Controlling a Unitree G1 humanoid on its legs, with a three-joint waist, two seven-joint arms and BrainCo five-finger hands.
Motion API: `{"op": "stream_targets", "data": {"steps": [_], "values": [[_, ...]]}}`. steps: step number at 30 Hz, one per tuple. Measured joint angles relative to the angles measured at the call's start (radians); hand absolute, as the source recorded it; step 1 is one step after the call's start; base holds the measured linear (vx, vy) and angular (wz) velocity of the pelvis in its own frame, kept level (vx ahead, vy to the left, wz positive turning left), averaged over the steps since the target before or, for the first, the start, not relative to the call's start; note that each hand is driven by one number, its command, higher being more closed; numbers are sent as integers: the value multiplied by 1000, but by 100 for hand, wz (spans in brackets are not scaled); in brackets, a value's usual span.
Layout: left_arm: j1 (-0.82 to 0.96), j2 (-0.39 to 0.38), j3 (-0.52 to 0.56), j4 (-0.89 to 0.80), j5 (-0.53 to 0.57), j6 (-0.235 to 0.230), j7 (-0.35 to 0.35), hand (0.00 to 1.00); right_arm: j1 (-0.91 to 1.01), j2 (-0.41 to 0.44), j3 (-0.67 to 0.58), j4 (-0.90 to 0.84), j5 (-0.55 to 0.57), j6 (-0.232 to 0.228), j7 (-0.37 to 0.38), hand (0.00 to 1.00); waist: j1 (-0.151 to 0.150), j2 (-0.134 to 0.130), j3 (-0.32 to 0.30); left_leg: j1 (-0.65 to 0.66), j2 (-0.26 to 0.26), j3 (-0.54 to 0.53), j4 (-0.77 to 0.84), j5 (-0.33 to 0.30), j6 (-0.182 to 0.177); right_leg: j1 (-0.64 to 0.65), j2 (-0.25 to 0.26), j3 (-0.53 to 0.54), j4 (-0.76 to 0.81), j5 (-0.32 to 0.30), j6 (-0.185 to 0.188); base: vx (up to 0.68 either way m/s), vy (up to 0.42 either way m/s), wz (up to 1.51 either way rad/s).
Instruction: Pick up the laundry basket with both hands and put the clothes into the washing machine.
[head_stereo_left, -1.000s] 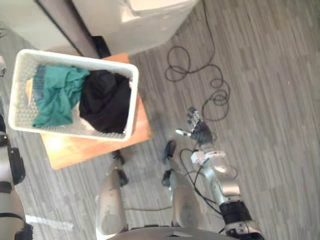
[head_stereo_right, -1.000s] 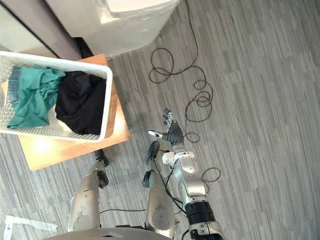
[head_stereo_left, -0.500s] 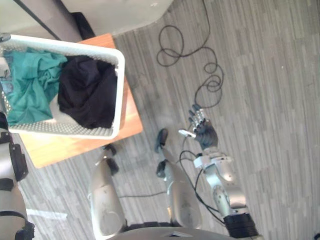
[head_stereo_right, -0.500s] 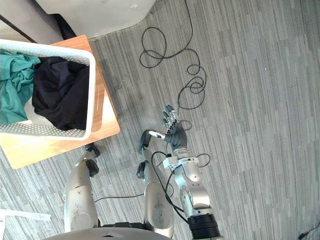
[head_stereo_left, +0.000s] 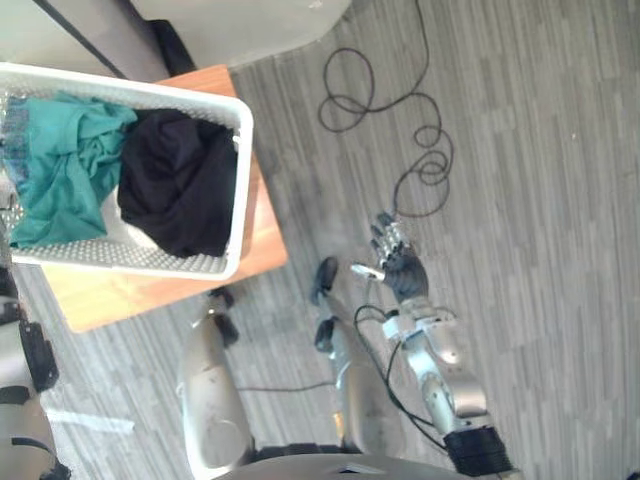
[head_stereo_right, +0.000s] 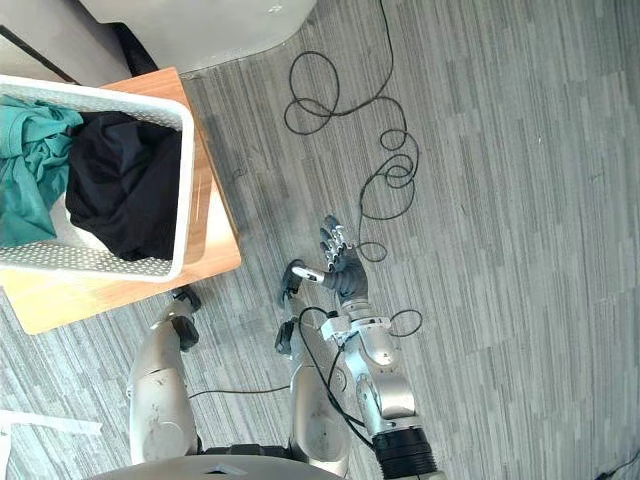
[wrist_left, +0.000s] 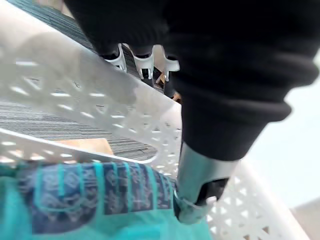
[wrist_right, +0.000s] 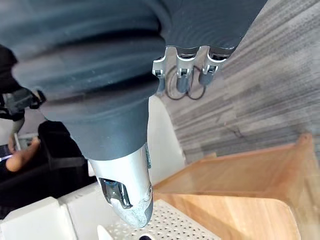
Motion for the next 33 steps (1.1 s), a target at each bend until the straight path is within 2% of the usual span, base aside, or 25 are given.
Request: {"op": "stream_targets", "data": {"steps": [14, 24, 29, 33], "values": [[93, -41, 19, 71, 1, -6, -5, 0, -42, -3, 24, 102, -1, 0, -1, 0, -14, -1, 8, 48, -70, 0, -99, 61, 16, 11, -37, -5, 5, 3, 3, 15, -23, 7], [82, -43, 24, 136, 20, 15, -23, 0, -50, -27, 15, 91, -1, -2, -2, 0, -23, -3, 9, 74, -79, 9, -108, 69, 20, 42, -33, 4, -30, 27, 5, 14, -42, -2], [80, -43, 21, 136, 22, 18, -26, 0, -46, -41, -48, 48, -2, -2, -12, 0, -27, -7, 11, 80, -79, 27, -111, 68, 20, 45, -28, 18, -54, 48, 4, 0, -41, -8], [68, -42, 19, 144, 32, 19, -26, 0, -62, -94, -119, -26, -25, -17, -49, 0, -32, -10, 12, 81, -79, 29, -109, 69, 21, 45, -25, 27, -61, 55, 5, 1, -41, -4]]}}
